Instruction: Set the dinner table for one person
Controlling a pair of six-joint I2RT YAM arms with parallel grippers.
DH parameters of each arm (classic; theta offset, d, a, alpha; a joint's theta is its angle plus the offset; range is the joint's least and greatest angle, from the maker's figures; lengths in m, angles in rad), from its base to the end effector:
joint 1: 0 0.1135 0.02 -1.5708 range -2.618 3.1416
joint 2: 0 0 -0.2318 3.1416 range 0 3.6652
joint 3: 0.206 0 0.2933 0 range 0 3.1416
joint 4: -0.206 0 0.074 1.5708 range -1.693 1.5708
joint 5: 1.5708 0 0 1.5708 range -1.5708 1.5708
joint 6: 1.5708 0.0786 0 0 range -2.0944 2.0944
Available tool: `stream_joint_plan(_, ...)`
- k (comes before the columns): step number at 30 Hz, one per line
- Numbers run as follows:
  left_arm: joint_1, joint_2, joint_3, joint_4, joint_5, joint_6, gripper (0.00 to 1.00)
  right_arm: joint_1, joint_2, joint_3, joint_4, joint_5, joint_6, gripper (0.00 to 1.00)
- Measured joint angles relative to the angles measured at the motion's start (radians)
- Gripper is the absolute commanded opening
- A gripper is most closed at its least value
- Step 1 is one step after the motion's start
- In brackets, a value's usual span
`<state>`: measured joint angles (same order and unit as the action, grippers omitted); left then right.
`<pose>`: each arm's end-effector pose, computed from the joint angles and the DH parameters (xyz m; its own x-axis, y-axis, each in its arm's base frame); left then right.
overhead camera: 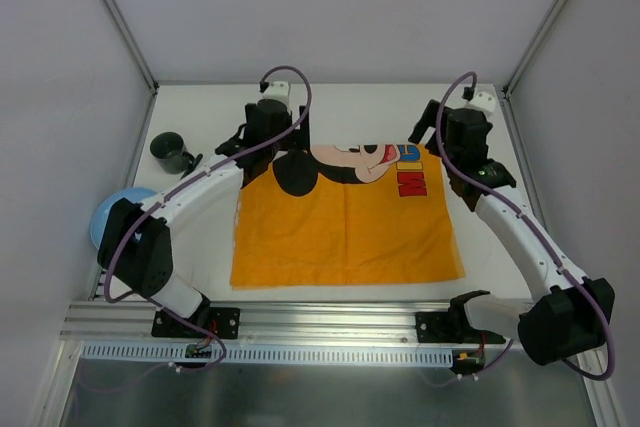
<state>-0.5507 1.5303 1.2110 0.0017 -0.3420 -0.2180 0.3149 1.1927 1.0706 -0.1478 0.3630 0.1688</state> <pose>0.3910 -0.2092 0.2657 -0.3077 -0.0501 -0.9502 0.1587 0.9819 -0.1032 0.3593 0.0877 0.3142 -0.2439 0.0857 -0.9660 0.0780 0.9946 0.0686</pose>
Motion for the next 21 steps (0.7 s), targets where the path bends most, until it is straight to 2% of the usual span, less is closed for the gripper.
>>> stream_joint_plan(4,0.0,0.092,-0.112,-0.043,0.074,-0.121,0.97,0.037,-0.001,-0.134,-0.035,-0.046,0.033,1.0)
stream_joint_plan(8,0.017,0.173,-0.157,-0.101,0.066,-0.198,0.97,0.071,-0.037,-0.232,-0.081,-0.077,0.063,0.99)
stream_joint_plan(16,0.248,0.189,-0.163,-0.076,0.092,-0.307,0.95,0.114,-0.178,-0.301,-0.093,-0.083,0.108,0.99)
stream_joint_plan(21,0.289,0.188,-0.196,-0.058,0.1,-0.319,0.95,0.122,-0.177,-0.338,-0.088,-0.084,0.119,1.0)
